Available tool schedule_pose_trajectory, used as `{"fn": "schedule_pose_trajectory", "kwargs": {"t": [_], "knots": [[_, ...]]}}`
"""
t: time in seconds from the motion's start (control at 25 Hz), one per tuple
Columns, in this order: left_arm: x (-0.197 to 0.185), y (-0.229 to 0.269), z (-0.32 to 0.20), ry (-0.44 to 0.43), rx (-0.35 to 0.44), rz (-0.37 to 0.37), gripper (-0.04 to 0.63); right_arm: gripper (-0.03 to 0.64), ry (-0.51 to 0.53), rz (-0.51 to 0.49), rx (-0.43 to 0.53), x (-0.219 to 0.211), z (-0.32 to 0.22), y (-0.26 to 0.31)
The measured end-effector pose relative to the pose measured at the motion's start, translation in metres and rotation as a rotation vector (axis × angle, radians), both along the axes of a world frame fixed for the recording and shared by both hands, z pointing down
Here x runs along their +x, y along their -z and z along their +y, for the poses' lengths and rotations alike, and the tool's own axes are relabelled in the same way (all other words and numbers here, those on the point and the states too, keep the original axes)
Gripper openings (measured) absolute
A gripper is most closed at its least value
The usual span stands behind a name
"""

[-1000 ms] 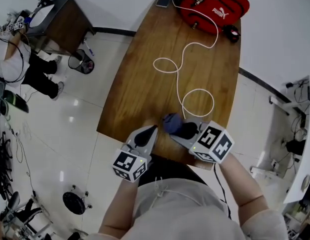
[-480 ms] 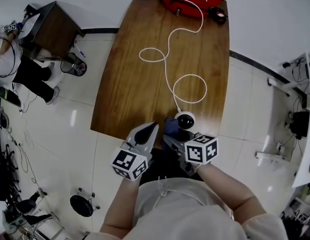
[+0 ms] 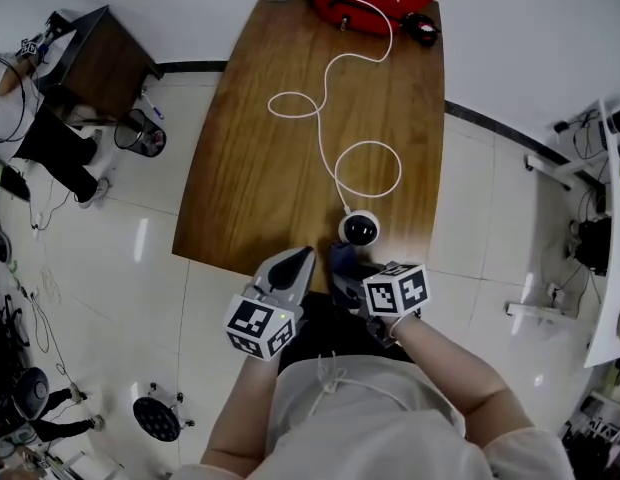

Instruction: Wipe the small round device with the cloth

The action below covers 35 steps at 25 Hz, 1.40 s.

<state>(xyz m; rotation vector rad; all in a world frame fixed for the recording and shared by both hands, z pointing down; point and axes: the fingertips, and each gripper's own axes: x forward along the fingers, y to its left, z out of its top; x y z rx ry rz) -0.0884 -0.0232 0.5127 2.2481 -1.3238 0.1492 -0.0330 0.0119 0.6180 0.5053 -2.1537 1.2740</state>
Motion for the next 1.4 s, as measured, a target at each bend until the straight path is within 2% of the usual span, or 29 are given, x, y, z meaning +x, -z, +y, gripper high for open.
{"fn": "schedule_pose_trajectory", "kwargs": {"t": [0.08, 0.2, 0.28, 0.4, 0.6, 0.84, 1.04, 1.16, 1.4], "knots": [[0.001, 0.0, 0.004, 0.006, 0.002, -0.006, 0.006, 0.112, 0.016, -0.028, 0.02, 0.0, 0.003, 0.016], [0.001, 0.007, 0.007, 0.016, 0.017, -0.01, 0.006, 0.112, 0.059, -0.149, 0.124, -0.016, -0.001, 0.068], [-0.003, 0.014, 0.005, 0.041, 0.037, -0.019, 0.006, 0.112, 0.074, -0.192, 0.158, -0.024, -0.008, 0.085], [-0.005, 0.016, 0.007, 0.067, 0.053, -0.031, 0.006, 0.112, -0.003, -0.193, 0.068, -0.016, -0.016, 0.067], [-0.001, 0.003, 0.019, 0.036, 0.021, -0.035, 0.006, 0.112, -0.147, -0.22, -0.119, 0.008, -0.016, 0.036], [0.004, -0.011, 0.017, 0.016, -0.016, -0.034, 0.006, 0.112, -0.138, -0.142, -0.146, 0.019, -0.019, 0.006], [0.015, -0.017, 0.005, -0.024, -0.022, -0.025, 0.006, 0.112, -0.149, -0.124, -0.207, 0.028, -0.013, -0.002], [0.02, -0.014, -0.003, -0.041, -0.012, -0.025, 0.006, 0.112, -0.133, -0.143, -0.17, 0.038, -0.009, 0.02], [0.031, -0.003, -0.023, -0.067, 0.009, -0.023, 0.006, 0.114, -0.103, -0.161, 0.036, 0.052, -0.027, 0.072]]}}
